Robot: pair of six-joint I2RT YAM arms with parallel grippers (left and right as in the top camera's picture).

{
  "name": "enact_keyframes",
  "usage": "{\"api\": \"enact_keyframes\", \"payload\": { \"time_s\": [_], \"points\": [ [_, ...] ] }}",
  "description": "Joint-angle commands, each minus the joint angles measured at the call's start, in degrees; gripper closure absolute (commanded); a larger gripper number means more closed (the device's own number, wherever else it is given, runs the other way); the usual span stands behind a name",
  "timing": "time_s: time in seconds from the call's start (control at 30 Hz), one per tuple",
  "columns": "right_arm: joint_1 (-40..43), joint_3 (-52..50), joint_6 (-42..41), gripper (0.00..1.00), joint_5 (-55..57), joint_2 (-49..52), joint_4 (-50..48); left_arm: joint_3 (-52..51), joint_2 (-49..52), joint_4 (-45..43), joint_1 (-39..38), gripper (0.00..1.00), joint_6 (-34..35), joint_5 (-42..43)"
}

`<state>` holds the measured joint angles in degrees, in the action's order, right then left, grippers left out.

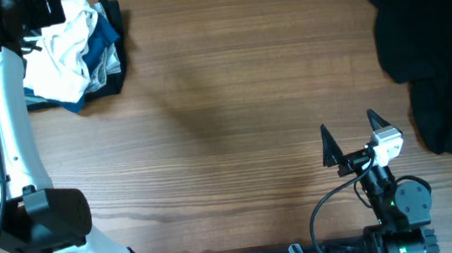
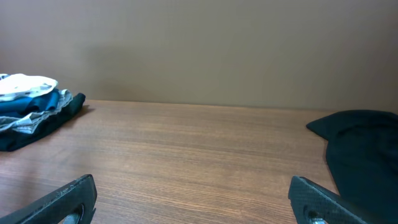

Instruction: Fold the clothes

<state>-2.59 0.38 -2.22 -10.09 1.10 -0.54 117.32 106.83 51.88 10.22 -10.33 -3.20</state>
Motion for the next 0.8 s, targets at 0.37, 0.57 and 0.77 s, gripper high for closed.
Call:
{"api": "enact_keyframes", "payload": {
  "time_s": [0.37, 0.57, 0.77],
  "points": [
    [-0.24, -0.09, 0.59, 0.0, -0.92, -0.52, -0.35, -0.2, 0.0, -0.11, 0.22, 0.0, -2.29, -1.84],
    [-0.24, -0.09, 0.59, 0.0, -0.92, -0.52, -0.35, -0.2, -3.5, -0.09, -2.32, 0.0, -2.32, -1.86],
    [-0.24, -0.09, 0.57, 0.0, -0.92, -0.52, -0.35, -0.2, -12.28, 7.13, -3.23, 0.0, -2.51, -2.27]
  ]
}}
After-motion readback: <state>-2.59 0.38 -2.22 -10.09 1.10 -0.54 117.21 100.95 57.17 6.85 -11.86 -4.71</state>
